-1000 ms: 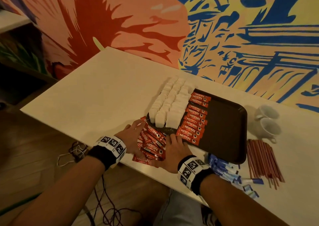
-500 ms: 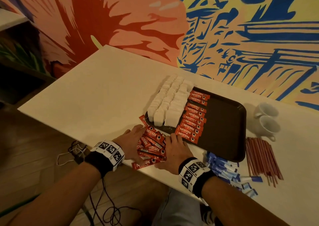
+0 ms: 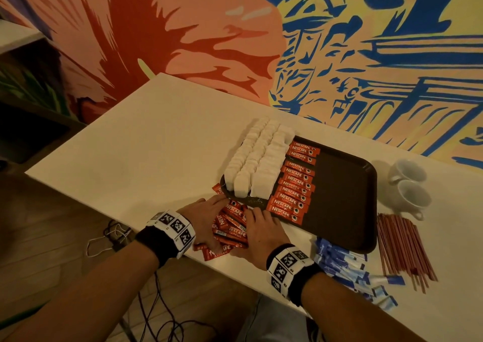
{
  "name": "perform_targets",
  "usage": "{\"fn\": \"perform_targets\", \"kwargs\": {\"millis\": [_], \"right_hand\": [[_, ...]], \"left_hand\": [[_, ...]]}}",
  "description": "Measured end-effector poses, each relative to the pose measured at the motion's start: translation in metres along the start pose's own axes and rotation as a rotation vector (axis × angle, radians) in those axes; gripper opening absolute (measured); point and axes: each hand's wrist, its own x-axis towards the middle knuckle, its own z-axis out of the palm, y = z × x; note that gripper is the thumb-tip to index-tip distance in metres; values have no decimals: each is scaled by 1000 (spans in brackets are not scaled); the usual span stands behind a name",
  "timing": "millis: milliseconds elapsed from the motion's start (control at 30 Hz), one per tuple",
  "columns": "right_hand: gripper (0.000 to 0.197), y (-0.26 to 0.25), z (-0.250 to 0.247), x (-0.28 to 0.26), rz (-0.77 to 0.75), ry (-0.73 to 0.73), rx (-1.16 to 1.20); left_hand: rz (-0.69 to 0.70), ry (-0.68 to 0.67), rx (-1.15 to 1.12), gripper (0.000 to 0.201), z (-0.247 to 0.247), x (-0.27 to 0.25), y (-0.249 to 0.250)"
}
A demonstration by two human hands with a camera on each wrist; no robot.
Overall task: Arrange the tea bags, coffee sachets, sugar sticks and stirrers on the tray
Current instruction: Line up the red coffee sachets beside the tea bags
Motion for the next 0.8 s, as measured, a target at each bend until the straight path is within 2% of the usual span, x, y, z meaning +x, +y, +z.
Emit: {"fn": "perform_targets", "kwargs": {"millis": [133,333,467,633,800], "right_hand": [[87,10,0,-4,5,-3,82],[90,25,0,-14,0,-4,170],[85,31,0,-17,10,-17,157],[72,36,3,-18,8,-4,160],[63,37,3,-17,27,12,181]], "left_hand": [[92,71,-20,116,16,-6,19],[141,101,-39,97,35,-11,48],[167,126,-59,83,34,-11,56],[162,198,-154,76,30,-10,45],[111,328,-268,63,16,-24,23]]}}
